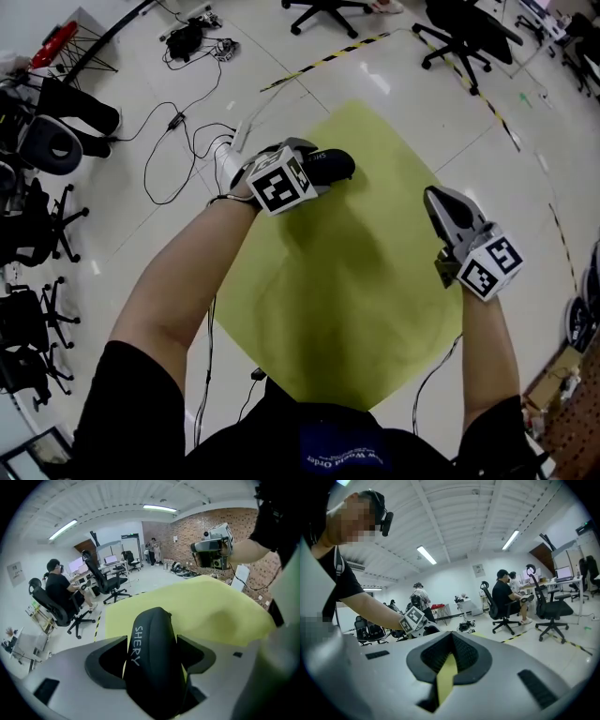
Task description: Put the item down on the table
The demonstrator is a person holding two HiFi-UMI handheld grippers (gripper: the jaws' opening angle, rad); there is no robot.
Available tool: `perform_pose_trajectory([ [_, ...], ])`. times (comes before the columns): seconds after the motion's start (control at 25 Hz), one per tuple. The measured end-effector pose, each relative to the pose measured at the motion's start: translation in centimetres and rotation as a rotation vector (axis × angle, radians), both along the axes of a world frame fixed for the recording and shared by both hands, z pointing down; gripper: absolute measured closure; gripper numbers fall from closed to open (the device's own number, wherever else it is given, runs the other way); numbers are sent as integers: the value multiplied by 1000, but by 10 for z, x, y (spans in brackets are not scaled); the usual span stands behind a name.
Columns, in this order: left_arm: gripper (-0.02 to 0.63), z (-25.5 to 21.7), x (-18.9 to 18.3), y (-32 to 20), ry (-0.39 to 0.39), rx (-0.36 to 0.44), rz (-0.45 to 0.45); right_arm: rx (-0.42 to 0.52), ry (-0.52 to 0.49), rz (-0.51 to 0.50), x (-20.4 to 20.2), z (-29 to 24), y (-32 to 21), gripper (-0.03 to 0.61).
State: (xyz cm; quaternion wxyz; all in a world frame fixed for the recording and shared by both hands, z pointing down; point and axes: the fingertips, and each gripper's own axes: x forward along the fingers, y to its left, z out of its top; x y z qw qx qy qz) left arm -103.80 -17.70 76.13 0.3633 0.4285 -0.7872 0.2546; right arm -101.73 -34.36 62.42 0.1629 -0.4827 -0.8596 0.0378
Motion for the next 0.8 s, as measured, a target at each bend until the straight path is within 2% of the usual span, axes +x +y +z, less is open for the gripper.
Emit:
perform_pose_trajectory([
  [0.36,279,9,6,-5,15,14,25,-8,16,0,3,8,-3,591],
  [0.48,278,-3,8,-9,18,70,11,-10,10,-2,4,2,-5,591],
  [0.68,276,-30,8,-2,-22,135,-52,-19,-6,0,9,-16,-4,591],
  [0.8,276,-67,15,3,-51,228,-84,-24,-22,-4,17,-36,-5,591],
])
